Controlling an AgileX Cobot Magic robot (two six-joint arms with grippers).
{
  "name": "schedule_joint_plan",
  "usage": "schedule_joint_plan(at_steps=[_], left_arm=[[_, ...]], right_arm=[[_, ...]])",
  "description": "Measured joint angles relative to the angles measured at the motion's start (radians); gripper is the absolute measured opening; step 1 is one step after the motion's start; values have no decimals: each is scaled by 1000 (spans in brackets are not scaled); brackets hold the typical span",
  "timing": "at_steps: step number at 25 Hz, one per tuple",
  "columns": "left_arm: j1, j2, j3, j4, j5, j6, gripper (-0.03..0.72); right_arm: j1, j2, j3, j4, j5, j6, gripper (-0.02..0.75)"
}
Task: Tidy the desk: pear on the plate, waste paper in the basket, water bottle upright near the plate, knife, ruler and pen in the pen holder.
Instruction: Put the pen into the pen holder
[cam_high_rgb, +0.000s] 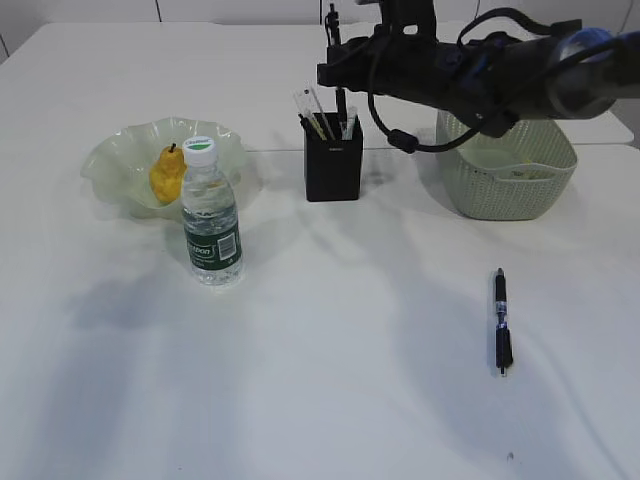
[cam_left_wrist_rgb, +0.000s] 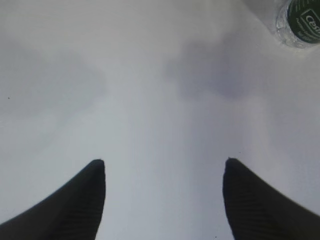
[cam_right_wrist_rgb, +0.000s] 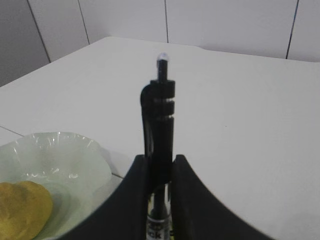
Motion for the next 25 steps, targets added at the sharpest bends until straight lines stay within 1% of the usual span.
schedule_joint_plan(at_steps=[11, 19, 25], left_arm=[[0, 0, 0, 0, -2, 0, 521], [0, 0, 0, 0, -20, 0, 521], [0, 0, 0, 0, -24, 0, 521]], right_arm=[[0, 39, -31, 10, -64, 2, 71], [-13, 76, -113, 16, -75, 0, 71], [-27, 120, -115, 18, -75, -4, 71]])
